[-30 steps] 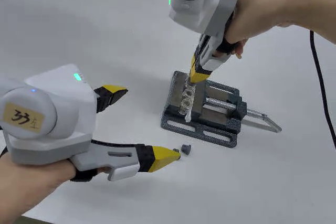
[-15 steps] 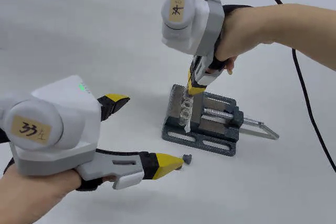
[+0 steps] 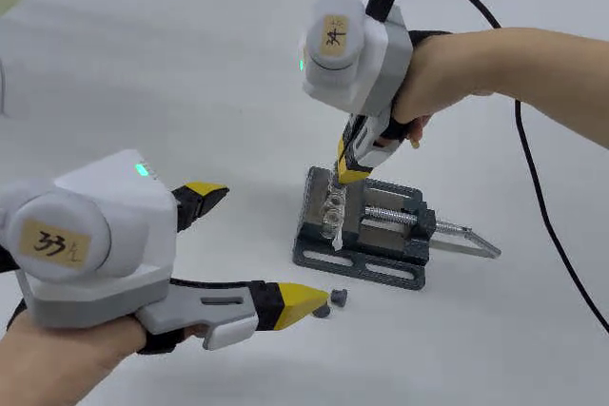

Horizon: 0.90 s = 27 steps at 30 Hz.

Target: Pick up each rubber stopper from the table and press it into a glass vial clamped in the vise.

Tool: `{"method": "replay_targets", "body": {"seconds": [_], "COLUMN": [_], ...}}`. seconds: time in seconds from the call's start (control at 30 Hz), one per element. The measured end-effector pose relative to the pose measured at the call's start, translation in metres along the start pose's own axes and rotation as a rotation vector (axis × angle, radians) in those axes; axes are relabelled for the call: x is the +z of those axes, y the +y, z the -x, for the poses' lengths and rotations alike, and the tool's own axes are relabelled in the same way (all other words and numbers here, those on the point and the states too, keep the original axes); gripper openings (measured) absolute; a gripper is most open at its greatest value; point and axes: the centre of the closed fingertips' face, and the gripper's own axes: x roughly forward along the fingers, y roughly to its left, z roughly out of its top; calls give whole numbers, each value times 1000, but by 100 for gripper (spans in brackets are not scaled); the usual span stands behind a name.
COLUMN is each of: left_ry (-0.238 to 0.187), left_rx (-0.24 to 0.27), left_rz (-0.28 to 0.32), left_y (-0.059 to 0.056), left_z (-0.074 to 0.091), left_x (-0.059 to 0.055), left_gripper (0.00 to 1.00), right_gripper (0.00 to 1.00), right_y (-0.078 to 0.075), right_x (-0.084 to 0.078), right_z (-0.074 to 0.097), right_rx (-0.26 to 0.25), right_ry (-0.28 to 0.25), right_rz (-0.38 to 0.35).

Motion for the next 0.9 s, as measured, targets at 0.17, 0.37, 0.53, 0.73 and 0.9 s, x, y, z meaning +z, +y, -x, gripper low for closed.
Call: {"method": "replay_targets", "body": {"seconds": [0.17,0.37,0.53,0.73,0.9], "left_ry": [3,8,12,18,19], "left_rx": [-3,-4,-3,-4,-7], "left_rz": [-4,-5,-4,-4,-4], "left_y": [0,1,1,0,-1], "left_z": [0,1,1,2,1], "left_x": [-1,-2,-3,-5,-6], "left_gripper": [87,87,87,87,87], "right_gripper": [0,0,0,0,0], "right_y": [-1,0,-1,-3,-4], "right_x": [1,2,3,3,3], "right_z": [-1,-1,-1,-2,-2], "right_rx": [-21,-28,-36,-40,-43], "right_ry": [-62,-111,-114,-122,-119], "right_rz": [-18,-37,-25,-33,-32]}}
